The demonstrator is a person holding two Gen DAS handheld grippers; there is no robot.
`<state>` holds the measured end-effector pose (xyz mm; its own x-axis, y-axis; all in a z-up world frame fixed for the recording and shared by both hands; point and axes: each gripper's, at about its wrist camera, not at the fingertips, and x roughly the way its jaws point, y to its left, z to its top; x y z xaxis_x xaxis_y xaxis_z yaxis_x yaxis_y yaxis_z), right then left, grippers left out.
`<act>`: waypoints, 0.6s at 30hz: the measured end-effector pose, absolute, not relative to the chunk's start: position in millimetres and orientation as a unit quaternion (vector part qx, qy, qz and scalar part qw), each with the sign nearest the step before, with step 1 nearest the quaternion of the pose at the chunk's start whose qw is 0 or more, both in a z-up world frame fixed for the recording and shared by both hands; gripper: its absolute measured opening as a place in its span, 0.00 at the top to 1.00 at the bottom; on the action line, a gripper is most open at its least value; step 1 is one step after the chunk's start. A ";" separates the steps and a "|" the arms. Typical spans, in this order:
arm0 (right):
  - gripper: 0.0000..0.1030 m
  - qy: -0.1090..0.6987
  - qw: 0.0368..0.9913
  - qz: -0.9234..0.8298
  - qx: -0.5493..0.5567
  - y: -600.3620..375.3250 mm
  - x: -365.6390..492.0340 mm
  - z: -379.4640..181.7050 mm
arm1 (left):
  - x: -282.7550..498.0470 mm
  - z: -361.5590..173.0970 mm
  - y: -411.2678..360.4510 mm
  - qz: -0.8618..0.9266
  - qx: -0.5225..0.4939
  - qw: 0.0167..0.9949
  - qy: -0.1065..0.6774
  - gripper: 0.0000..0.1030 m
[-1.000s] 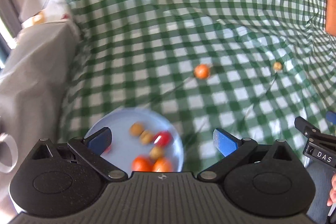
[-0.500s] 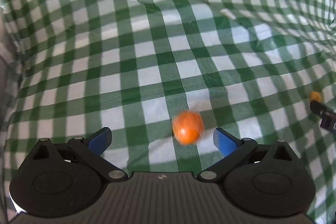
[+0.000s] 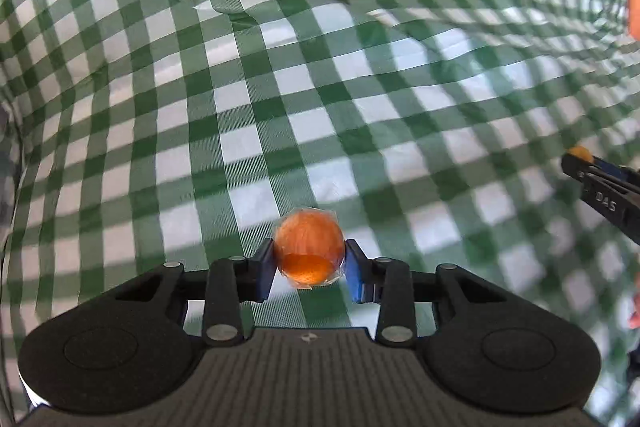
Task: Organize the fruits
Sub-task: 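Grasp a small yellow fruit with the right tool while the left tool grasps an orange, then carry both fruits over the plate and open both tools to release them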
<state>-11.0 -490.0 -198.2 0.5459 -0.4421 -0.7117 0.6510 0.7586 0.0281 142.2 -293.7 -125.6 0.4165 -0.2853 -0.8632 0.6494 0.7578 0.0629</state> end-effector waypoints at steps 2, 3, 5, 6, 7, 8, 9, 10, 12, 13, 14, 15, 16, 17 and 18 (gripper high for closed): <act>0.71 0.340 0.874 -0.311 0.156 -478.5 -25.9 -175.4 | 121.6 -103.6 -277.0 -0.291 0.189 0.820 0.455 0.61; 0.71 0.332 0.879 -0.305 0.155 -468.7 -34.5 -163.6 | 110.3 -92.8 -266.1 -0.293 0.187 0.823 0.450 0.61; 0.71 0.321 0.889 -0.292 0.147 -443.7 -53.7 -140.5 | 83.6 -71.0 -242.8 -0.293 0.181 0.827 0.443 0.61; 0.71 0.319 0.893 -0.281 0.147 -431.1 -62.7 -129.9 | 71.8 -62.1 -228.3 -0.293 0.178 0.828 0.443 0.61; 0.71 0.317 0.897 -0.271 0.148 -416.2 -72.6 -119.6 | 60.8 -54.5 -212.6 -0.291 0.174 0.829 0.445 0.61; 0.71 0.316 0.900 -0.259 0.149 -400.3 -82.4 -110.3 | 50.6 -48.0 -198.3 -0.288 0.171 0.829 0.449 0.61; 0.71 0.316 0.904 -0.244 0.150 -384.9 -91.2 -101.6 | 40.3 -42.0 -182.5 -0.284 0.169 0.828 0.452 0.61; 0.71 0.318 0.908 -0.230 0.149 -366.5 -99.7 -92.6 | 30.6 -37.3 -165.5 -0.279 0.166 0.829 0.455 0.61; 0.71 0.317 0.916 -0.199 0.146 -328.3 -114.2 -75.6 | 12.0 -27.6 -134.0 -0.266 0.167 0.831 0.459 0.61; 0.71 0.316 0.920 -0.182 0.146 -310.8 -120.5 -67.6 | 4.8 -24.2 -118.8 -0.257 0.168 0.834 0.460 0.61; 0.71 0.316 0.923 -0.165 0.146 -292.9 -125.8 -60.3 | -1.7 -21.6 -103.4 -0.247 0.168 0.837 0.459 0.61; 0.71 0.316 0.926 -0.148 0.144 -274.1 -130.1 -52.9 | -8.0 -18.6 -89.3 -0.238 0.169 0.841 0.456 0.61; 0.71 0.315 0.929 -0.133 0.142 -257.3 -134.2 -46.5 | -14.3 -16.2 -75.6 -0.229 0.170 0.844 0.454 0.61; 0.71 0.315 0.931 -0.119 0.139 -241.4 -137.8 -40.5 | -19.2 -13.6 -62.3 -0.222 0.167 0.847 0.453 0.61; 0.71 0.314 0.934 -0.107 0.135 -225.5 -141.1 -34.5 | -24.2 -11.4 -49.6 -0.217 0.163 0.850 0.452 0.61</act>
<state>-141.1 -225.5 -34.5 0.7802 -0.1147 -0.6149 0.2837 0.9410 0.1844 -24.2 -49.6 -11.4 0.4973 -0.2215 -0.8388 0.5157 0.8530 0.0805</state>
